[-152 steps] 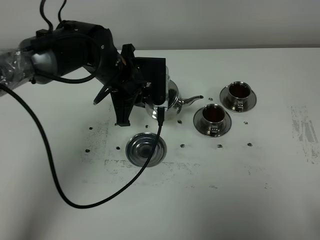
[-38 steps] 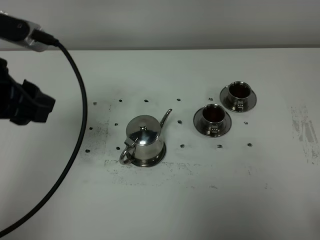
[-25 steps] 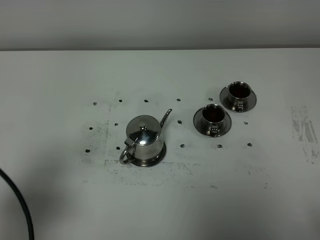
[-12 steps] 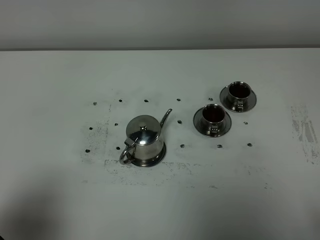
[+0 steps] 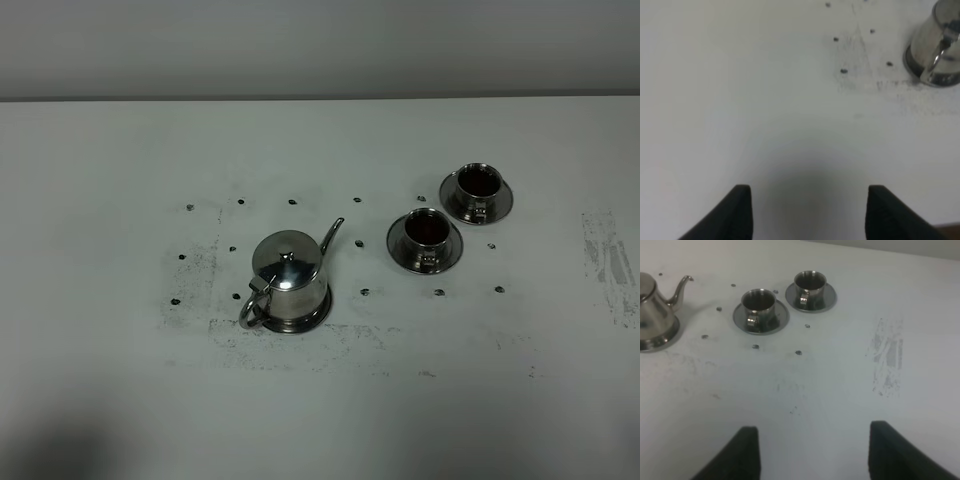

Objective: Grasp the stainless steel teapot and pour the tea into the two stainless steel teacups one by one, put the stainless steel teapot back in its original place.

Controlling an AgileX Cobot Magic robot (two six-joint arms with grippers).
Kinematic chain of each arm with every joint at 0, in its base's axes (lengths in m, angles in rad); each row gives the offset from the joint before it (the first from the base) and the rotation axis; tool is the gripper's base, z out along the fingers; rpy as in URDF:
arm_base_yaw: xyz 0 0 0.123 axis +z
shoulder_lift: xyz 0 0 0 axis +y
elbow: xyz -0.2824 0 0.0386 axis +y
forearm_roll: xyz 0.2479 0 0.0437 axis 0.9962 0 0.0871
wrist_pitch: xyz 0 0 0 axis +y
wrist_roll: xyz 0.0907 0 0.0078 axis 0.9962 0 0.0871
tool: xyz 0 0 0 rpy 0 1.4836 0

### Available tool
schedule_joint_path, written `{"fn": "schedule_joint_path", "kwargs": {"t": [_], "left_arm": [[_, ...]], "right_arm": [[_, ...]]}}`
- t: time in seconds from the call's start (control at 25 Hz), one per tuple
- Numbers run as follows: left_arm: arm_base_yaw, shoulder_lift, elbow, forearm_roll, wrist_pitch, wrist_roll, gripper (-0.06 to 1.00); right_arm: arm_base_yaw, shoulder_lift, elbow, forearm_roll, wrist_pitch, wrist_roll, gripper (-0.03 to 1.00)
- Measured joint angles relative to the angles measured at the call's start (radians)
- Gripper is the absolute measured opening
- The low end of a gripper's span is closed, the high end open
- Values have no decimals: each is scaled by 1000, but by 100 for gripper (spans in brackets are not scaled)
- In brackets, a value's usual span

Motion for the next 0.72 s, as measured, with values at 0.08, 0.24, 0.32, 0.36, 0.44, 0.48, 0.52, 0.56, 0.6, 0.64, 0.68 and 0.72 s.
{"fn": "schedule_joint_path", "kwargs": {"t": [0.08, 0.24, 0.32, 0.36, 0.44, 0.48, 0.52, 0.56, 0.6, 0.64, 0.68, 0.72], "left_arm": [[0, -34, 1, 0, 0, 0, 48], [0, -51, 1, 1, 0, 0, 48], [-5, -52, 1, 1, 0, 0, 48], [-13, -53, 1, 1, 0, 0, 48], [-28, -53, 1, 2, 0, 0, 48], [-33, -53, 1, 2, 0, 0, 48], [-35, -53, 1, 2, 0, 0, 48], [-35, -53, 1, 2, 0, 0, 48], [-35, -53, 1, 2, 0, 0, 48], [-35, -53, 1, 2, 0, 0, 48], [-35, -53, 1, 2, 0, 0, 48], [-35, -53, 1, 2, 0, 0, 48]], "right_arm": [[0, 0, 0, 0, 0, 0, 47], [0, 0, 0, 0, 0, 0, 47], [0, 0, 0, 0, 0, 0, 47], [0, 0, 0, 0, 0, 0, 47], [0, 0, 0, 0, 0, 0, 47], [0, 0, 0, 0, 0, 0, 47], [0, 0, 0, 0, 0, 0, 47], [0, 0, 0, 0, 0, 0, 47], [0, 0, 0, 1, 0, 0, 47], [0, 0, 0, 1, 0, 0, 47], [0, 0, 0, 1, 0, 0, 47], [0, 0, 0, 1, 0, 0, 47]]}}
